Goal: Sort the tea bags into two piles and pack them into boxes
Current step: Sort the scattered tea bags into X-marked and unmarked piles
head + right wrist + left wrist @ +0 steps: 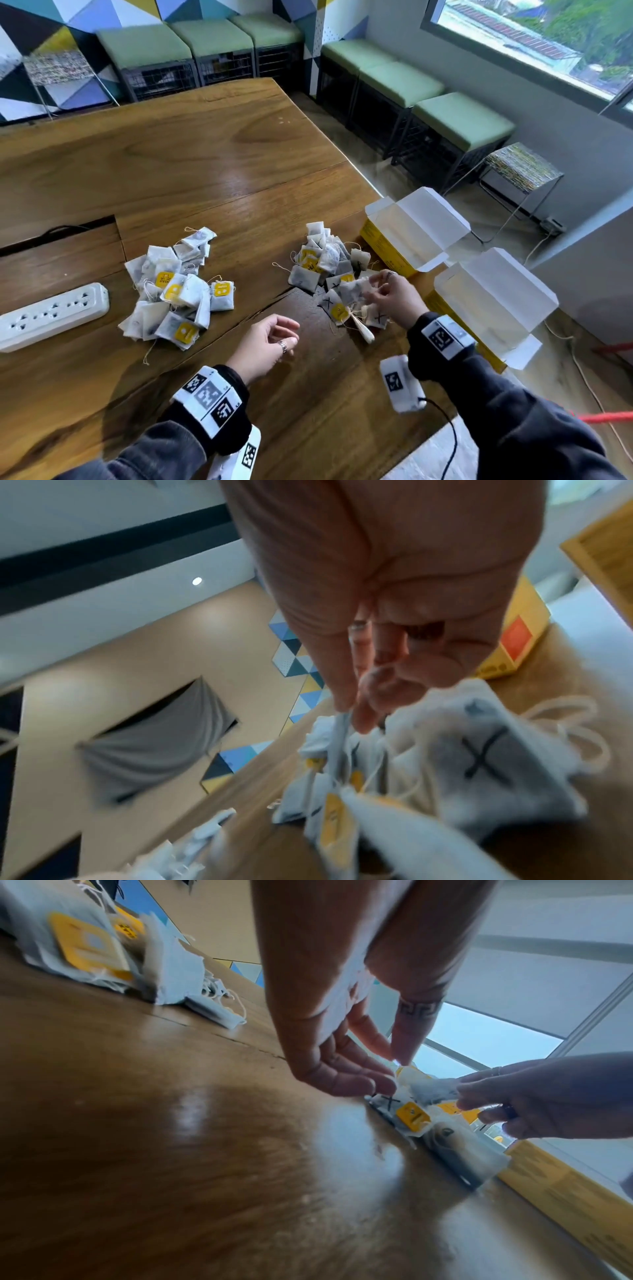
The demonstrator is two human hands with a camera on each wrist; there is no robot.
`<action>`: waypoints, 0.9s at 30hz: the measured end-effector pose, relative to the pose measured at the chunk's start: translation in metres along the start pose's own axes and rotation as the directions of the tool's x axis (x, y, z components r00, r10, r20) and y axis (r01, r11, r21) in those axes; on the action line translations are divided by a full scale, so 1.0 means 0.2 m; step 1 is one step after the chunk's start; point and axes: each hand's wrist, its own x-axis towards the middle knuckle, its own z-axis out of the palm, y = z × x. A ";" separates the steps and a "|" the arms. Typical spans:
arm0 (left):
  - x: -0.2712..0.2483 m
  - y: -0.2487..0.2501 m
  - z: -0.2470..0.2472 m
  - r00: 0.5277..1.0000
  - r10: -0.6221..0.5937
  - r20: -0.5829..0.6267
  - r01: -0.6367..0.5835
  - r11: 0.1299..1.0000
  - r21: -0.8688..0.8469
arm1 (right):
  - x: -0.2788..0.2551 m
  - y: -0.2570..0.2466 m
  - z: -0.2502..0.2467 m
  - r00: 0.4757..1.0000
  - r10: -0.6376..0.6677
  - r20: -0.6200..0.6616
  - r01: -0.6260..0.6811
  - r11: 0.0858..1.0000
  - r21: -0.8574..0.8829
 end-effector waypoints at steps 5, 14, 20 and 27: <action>0.06 -0.02 -0.06 1.000 -0.010 -0.011 0.012 0.987 0.161 | 0.14 -0.09 -0.03 0.976 -0.179 -0.124 0.115 0.908 -0.404; 0.41 0.16 0.01 0.971 0.198 -0.132 -0.107 0.857 0.504 | 0.40 -0.29 0.09 0.946 -0.250 0.209 0.324 0.655 -0.683; 0.52 0.13 0.04 0.983 0.115 -0.140 0.014 0.723 0.691 | 0.41 -0.21 0.04 0.938 -0.341 0.065 0.311 0.744 -0.592; 0.46 0.15 -0.04 0.995 -0.037 0.091 -0.039 0.701 0.712 | 0.30 -0.10 -0.05 0.857 -0.478 -0.193 0.434 0.871 -0.229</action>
